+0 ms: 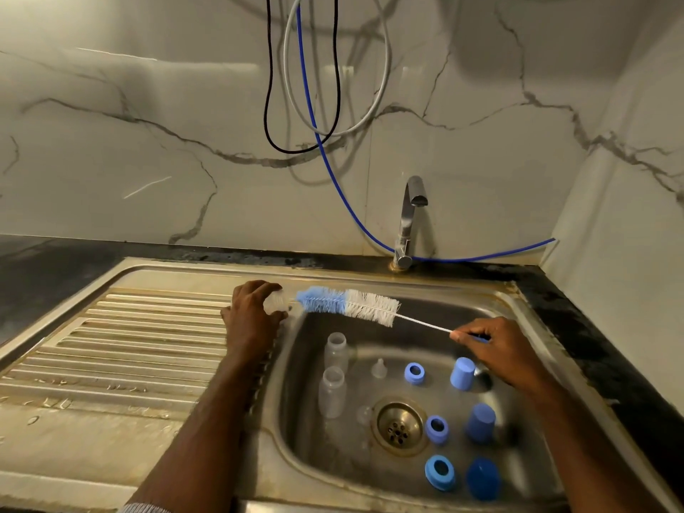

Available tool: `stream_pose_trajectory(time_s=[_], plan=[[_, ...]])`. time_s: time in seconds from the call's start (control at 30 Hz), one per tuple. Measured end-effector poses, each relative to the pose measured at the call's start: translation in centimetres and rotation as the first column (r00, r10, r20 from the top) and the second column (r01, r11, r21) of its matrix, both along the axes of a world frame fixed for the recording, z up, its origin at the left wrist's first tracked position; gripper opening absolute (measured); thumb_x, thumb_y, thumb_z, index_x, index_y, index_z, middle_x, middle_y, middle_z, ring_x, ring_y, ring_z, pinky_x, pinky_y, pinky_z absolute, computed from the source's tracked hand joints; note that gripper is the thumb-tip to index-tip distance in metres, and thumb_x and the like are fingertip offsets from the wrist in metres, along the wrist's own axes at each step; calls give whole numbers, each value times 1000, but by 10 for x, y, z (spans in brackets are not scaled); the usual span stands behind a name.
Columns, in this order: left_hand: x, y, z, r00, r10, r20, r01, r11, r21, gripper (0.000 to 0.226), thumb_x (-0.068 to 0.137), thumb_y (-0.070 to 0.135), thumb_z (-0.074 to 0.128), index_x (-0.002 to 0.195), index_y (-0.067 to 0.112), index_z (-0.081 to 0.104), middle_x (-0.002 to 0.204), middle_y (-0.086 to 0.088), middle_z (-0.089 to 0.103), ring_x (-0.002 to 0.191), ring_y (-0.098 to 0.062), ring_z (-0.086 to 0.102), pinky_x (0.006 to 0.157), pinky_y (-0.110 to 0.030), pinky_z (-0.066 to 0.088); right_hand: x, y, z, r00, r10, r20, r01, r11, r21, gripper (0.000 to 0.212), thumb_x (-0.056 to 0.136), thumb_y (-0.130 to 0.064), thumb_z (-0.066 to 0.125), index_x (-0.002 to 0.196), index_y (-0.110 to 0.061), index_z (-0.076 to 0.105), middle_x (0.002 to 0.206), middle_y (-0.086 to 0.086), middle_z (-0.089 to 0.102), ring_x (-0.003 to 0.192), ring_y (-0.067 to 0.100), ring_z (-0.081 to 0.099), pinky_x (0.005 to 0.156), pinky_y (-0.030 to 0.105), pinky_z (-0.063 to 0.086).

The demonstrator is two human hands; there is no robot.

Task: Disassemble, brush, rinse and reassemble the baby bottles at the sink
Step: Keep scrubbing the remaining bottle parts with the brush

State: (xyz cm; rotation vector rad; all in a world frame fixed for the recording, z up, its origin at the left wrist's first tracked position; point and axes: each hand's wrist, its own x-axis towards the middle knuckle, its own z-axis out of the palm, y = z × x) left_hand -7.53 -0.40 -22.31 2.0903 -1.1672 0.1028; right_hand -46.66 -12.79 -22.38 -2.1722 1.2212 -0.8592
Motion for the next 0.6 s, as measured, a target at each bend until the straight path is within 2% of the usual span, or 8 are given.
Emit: stream_pose_trajectory(time_s=[0.2,0.37,0.43,0.5,0.6], plan=[[-16,-6,-4,980,-194,40,193,981,29,51,82,27,82,129,28,64,141,-1,53,135,-22,41,112,-51,34,12,1,-4,998,51,-46,-51,999,5,5,87,-20,77,90,-23,80,87,-12,74,84,4,69,85,32,56],[-37,-9,-2,914,-395,91,388,918,85,48,84,29,79,129,27,63,139,0,53,131,-20,44,112,-48,37,18,2,-8,994,98,-50,-98,995,-1,8,86,-20,77,86,-27,80,81,-15,73,80,4,69,81,33,56],[-36,-8,0,909,-409,87,405,913,53,49,83,30,80,129,26,63,136,0,56,127,-19,47,110,-47,40,14,1,-7,996,87,9,-87,996,21,9,86,-16,78,87,-24,80,82,-12,74,81,5,70,82,31,56],[-24,-5,1,926,-375,32,376,925,-47,50,81,31,82,128,25,64,132,0,59,122,-18,51,105,-47,46,6,-1,-4,996,57,67,-61,997,52,10,85,-12,78,88,-22,80,84,-7,75,82,7,71,83,30,57],[-18,0,2,940,-341,-14,338,934,-115,49,79,30,85,125,24,66,128,0,62,117,-15,54,100,-44,50,13,3,-2,995,86,59,-90,992,85,14,86,-12,76,86,-26,77,86,-6,76,83,5,70,82,25,56]])
